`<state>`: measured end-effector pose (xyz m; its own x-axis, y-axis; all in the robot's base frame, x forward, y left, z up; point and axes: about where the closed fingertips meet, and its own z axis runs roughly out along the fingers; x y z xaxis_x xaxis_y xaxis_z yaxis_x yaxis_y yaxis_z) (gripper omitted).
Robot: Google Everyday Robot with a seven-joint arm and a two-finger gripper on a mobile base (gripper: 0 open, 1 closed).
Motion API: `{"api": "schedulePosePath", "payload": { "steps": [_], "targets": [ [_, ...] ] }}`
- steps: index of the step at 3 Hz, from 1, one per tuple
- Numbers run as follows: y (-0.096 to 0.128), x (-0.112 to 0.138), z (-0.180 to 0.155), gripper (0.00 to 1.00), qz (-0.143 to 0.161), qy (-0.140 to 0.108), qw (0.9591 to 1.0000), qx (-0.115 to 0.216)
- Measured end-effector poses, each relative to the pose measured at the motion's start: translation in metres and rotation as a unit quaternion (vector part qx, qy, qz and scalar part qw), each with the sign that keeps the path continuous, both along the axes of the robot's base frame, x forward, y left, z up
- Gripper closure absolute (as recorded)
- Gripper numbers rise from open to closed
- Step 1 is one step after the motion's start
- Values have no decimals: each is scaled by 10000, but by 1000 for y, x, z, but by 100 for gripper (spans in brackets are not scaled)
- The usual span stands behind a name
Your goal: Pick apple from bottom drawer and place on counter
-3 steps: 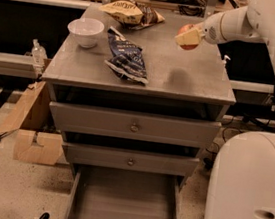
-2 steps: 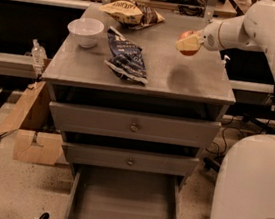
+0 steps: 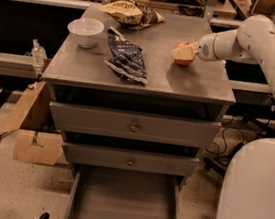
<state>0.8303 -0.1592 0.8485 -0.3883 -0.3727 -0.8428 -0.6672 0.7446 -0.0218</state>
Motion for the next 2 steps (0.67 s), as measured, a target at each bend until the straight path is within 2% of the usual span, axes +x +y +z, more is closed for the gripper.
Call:
{"api": "schedulePosePath", "payload": {
  "steps": [1,2],
  "targets": [
    [2,0,-1,84,5,26,10000,13],
    [2,0,0,61,5,26,10000,13]
  ]
}}
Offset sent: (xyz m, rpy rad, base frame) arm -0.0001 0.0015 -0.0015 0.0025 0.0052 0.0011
